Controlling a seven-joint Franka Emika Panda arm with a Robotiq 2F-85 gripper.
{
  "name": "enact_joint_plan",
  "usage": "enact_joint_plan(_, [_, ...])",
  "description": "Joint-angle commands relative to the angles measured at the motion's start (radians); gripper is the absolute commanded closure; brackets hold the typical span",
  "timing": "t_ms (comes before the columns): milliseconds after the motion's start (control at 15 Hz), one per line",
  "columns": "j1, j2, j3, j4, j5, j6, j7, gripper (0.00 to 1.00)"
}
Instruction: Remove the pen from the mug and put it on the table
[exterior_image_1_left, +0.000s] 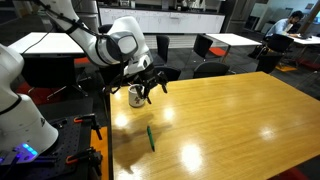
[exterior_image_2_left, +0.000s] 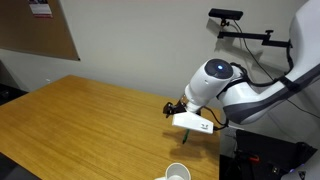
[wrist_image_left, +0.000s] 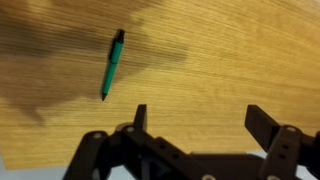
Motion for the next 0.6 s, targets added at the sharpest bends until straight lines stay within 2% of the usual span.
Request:
enact_joint_plan(0, [0.037, -0.103, 0.004, -0.054, 0.115, 0.001, -0.158, 0.0])
enact_joint_plan(133, [0.068, -0.143, -0.005, -0.072, 0.193, 0.005, -0.263, 0.0])
enact_joint_plan(200, [0.05, -0.167, 0.03, -0.08, 0.262, -0.005, -0.344, 0.0])
enact_joint_plan(533, [0.083, -0.292, 0.057, -0.106, 0.563, -0.083, -0.725, 0.0])
